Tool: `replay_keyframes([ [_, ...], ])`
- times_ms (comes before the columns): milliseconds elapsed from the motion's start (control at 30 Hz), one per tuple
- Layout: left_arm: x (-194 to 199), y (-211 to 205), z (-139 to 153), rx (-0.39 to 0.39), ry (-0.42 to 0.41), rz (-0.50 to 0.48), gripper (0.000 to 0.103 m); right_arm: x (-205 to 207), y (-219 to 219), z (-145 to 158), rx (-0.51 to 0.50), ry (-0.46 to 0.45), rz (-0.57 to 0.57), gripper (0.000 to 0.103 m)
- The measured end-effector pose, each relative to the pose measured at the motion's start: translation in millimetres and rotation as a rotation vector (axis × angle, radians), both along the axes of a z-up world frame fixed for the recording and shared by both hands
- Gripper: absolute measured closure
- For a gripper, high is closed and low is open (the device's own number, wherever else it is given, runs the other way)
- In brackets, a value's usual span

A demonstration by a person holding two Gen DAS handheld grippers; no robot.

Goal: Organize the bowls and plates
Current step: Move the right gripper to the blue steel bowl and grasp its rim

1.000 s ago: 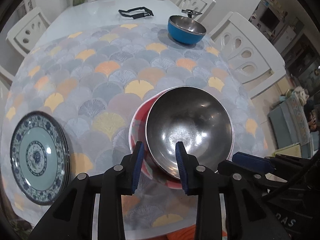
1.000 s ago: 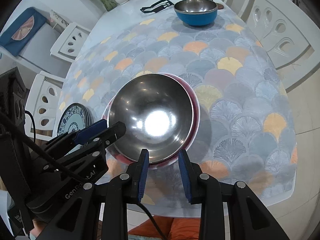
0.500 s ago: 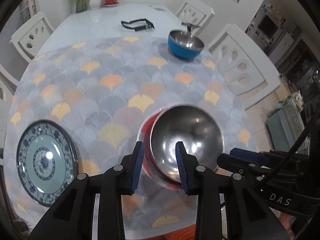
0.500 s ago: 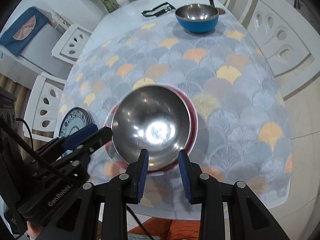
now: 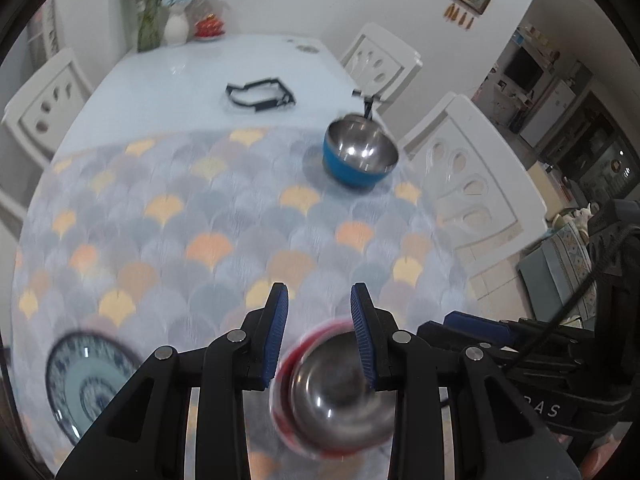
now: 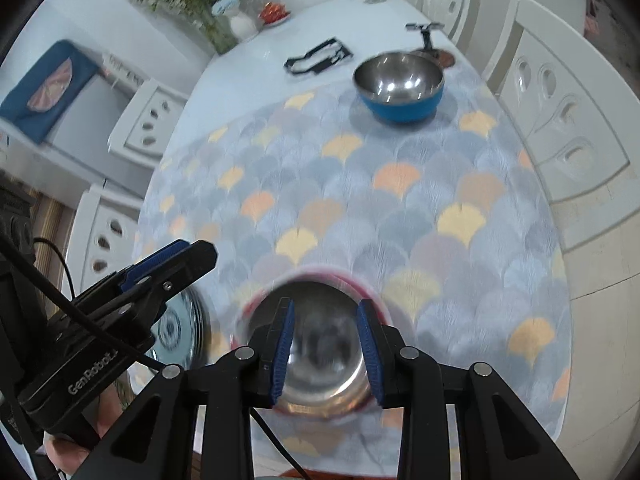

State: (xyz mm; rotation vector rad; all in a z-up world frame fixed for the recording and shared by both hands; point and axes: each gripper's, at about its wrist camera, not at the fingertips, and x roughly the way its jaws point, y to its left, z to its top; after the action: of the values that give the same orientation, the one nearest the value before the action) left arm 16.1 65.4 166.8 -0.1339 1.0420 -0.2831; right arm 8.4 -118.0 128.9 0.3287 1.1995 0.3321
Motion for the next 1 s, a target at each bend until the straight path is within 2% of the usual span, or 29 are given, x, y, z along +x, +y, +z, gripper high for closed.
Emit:
replay_keyframes([
  [33, 9, -2, 4, 0.001, -0.006, -0.007, 0.071, 6, -3, 1, 0.008, -0.002, -0.014, 0.054],
  [233, 64, -12, 14, -0.029, -0.020, -0.032, 0.071, 61, -26, 10, 0.000, -0.025, -0.058, 0.054],
  [400, 120, -23, 6, -0.054, 0.006, -0.036, 0.070, 118, -46, 1, -0.017, -0.031, -0.092, 0.054],
  [700, 202, -46, -46, -0.063, 0.102, -0.066, 0.070, 196, -65, -34, -0.036, 0.006, -0.155, 0.054],
  [1000, 242, -68, -99, -0.046, 0.192, -0.102, 0.071, 233, -69, -77, -0.039, 0.067, -0.176, 0.055],
])
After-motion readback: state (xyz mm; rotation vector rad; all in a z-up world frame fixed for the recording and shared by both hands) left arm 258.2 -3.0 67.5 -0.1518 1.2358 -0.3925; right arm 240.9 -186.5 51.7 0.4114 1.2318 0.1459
